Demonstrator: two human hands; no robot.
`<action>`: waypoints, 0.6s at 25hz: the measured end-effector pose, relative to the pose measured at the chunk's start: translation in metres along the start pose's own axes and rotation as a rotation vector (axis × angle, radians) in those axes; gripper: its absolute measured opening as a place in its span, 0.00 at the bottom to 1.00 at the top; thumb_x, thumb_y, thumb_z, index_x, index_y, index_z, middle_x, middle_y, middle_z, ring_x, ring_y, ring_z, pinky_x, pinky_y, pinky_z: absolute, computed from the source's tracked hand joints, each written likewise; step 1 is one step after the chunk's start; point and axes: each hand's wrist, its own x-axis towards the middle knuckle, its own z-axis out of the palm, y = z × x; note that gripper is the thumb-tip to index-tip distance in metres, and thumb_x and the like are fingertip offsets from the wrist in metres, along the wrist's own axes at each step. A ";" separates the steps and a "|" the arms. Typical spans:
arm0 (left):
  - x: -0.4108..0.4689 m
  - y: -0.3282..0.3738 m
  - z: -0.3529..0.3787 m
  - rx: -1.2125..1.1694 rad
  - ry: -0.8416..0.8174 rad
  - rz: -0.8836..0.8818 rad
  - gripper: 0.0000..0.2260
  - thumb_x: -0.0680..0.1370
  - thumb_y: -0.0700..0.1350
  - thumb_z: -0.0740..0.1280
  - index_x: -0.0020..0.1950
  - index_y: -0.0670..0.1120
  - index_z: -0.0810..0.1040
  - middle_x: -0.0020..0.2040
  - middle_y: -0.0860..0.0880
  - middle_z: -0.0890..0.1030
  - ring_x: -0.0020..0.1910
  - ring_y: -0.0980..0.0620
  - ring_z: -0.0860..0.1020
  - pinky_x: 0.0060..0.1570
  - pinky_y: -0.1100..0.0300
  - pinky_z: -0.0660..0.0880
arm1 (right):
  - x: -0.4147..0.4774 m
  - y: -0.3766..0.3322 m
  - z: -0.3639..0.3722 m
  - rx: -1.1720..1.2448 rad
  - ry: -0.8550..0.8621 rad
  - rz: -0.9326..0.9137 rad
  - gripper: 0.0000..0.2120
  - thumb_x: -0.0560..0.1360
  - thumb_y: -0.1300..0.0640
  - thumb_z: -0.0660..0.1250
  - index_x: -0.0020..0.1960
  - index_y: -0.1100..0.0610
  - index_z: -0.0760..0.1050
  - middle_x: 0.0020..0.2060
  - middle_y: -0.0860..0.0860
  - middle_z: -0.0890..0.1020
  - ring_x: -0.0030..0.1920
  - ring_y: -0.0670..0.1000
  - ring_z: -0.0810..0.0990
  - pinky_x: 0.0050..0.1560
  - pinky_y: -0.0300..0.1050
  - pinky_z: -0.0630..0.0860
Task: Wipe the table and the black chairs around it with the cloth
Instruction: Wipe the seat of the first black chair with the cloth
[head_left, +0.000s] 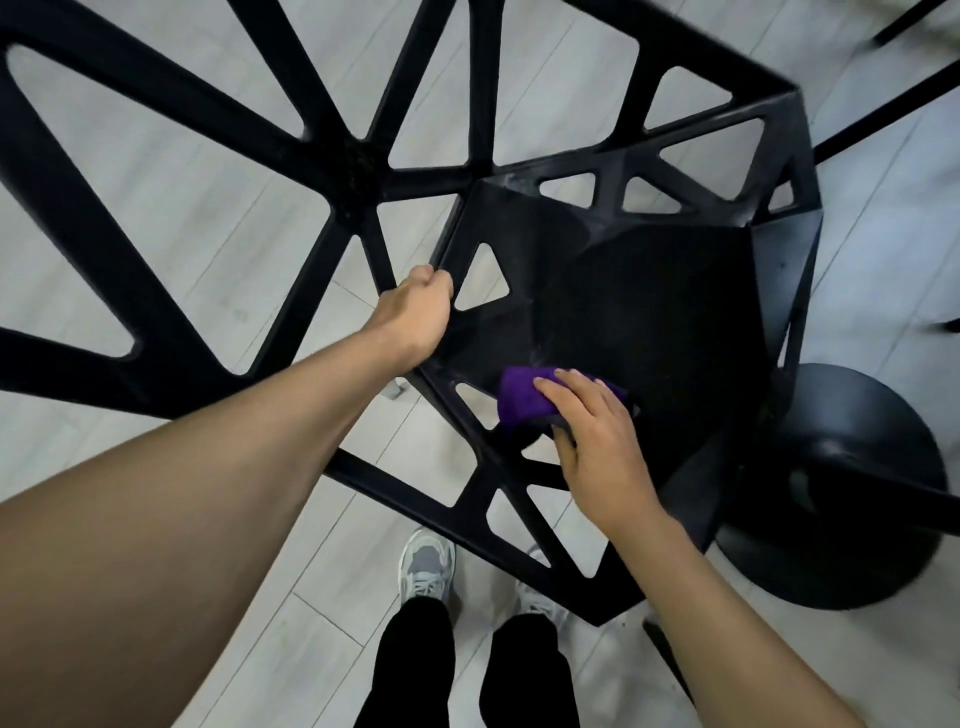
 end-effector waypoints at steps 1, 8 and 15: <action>0.002 -0.002 0.002 -0.017 -0.003 0.012 0.15 0.81 0.51 0.51 0.61 0.51 0.73 0.55 0.45 0.77 0.49 0.43 0.75 0.51 0.51 0.73 | 0.022 -0.007 0.005 -0.007 0.042 -0.004 0.25 0.77 0.66 0.67 0.73 0.54 0.72 0.71 0.53 0.73 0.73 0.56 0.68 0.78 0.52 0.59; 0.005 -0.008 0.013 0.127 -0.046 0.094 0.23 0.83 0.51 0.49 0.78 0.50 0.61 0.67 0.44 0.72 0.67 0.39 0.71 0.59 0.48 0.68 | 0.044 -0.009 0.010 -0.075 0.075 0.036 0.26 0.77 0.66 0.66 0.74 0.55 0.70 0.71 0.53 0.72 0.73 0.56 0.68 0.77 0.52 0.61; 0.006 -0.022 0.036 0.539 -0.059 0.299 0.29 0.83 0.44 0.54 0.83 0.53 0.47 0.83 0.47 0.37 0.83 0.45 0.43 0.79 0.47 0.54 | 0.001 0.008 -0.008 -0.124 0.117 0.149 0.26 0.76 0.67 0.67 0.73 0.55 0.72 0.70 0.55 0.73 0.72 0.56 0.69 0.77 0.54 0.61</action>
